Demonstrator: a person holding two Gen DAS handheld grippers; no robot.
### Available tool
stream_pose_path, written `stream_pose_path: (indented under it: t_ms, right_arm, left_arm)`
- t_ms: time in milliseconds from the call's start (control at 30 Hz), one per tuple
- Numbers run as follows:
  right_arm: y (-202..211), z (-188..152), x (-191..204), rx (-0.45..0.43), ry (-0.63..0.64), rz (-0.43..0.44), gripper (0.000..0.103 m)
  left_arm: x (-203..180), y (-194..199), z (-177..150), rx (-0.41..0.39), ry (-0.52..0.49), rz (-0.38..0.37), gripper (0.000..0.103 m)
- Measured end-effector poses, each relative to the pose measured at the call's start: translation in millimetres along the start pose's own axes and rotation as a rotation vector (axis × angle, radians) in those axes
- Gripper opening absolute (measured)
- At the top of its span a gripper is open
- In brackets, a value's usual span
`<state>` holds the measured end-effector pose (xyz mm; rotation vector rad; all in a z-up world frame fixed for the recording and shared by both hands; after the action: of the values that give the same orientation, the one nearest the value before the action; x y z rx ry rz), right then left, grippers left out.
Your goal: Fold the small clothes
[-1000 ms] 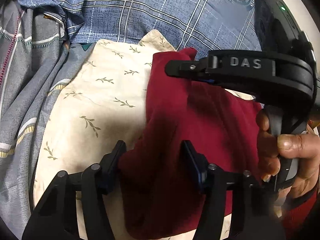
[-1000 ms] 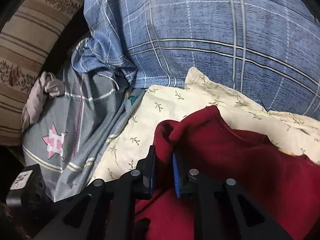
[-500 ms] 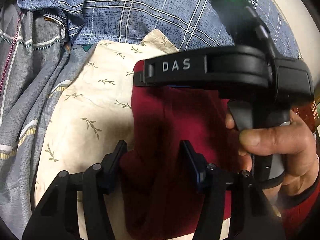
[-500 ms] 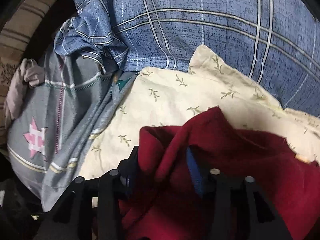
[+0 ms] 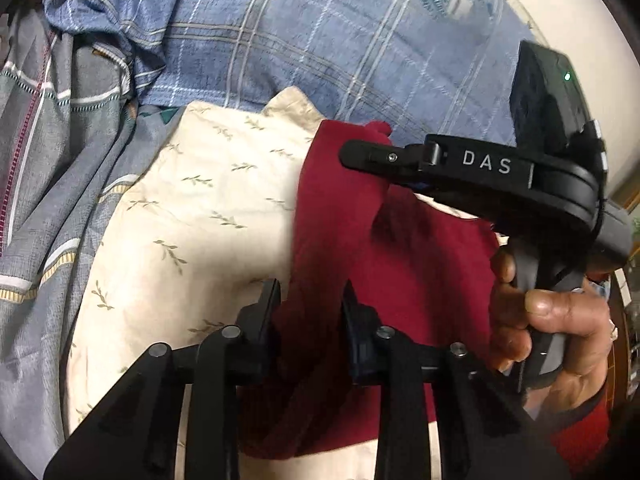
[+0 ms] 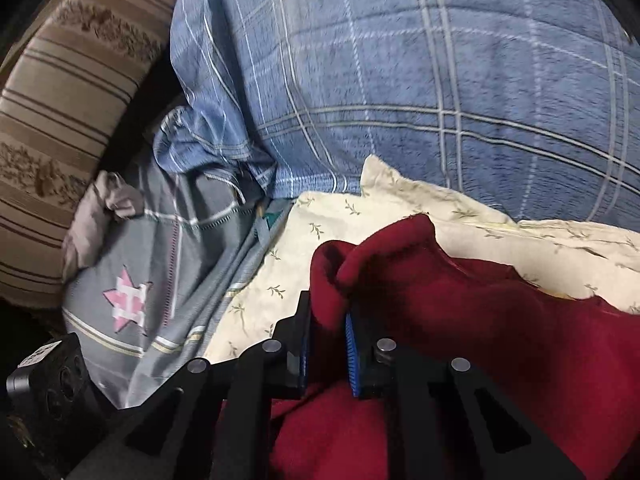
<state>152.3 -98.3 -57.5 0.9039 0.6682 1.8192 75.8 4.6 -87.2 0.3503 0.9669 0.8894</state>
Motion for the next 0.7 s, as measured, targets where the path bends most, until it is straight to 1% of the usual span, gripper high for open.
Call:
stream_pose_path:
  t_ms: [367, 700]
  right_arm:
    - [54.4, 0.8, -24.9, -0.054, -0.002, -0.025, 0.013]
    - [87.9, -0.9, -51.8, -0.093, -0.024, -0.049, 0.013]
  left_arm:
    - [-63.6, 5.5, -4.0, 0.01, -0.12, -0.036, 0.023]
    - [-102.7, -6.4, -15.8, 0.016, -0.177, -0.046, 0.023]
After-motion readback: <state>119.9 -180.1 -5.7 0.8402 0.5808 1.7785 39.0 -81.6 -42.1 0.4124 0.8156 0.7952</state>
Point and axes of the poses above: each gripper's, at about its wrist camera, not at the fingertips, and y roughly against the way its jaws point, x to its left, z to its top, the point moved 5 cm from there along -y, roughly the way its jaws point, and after that the axes turned 10 degrees about -z, right-handed, at the moved point
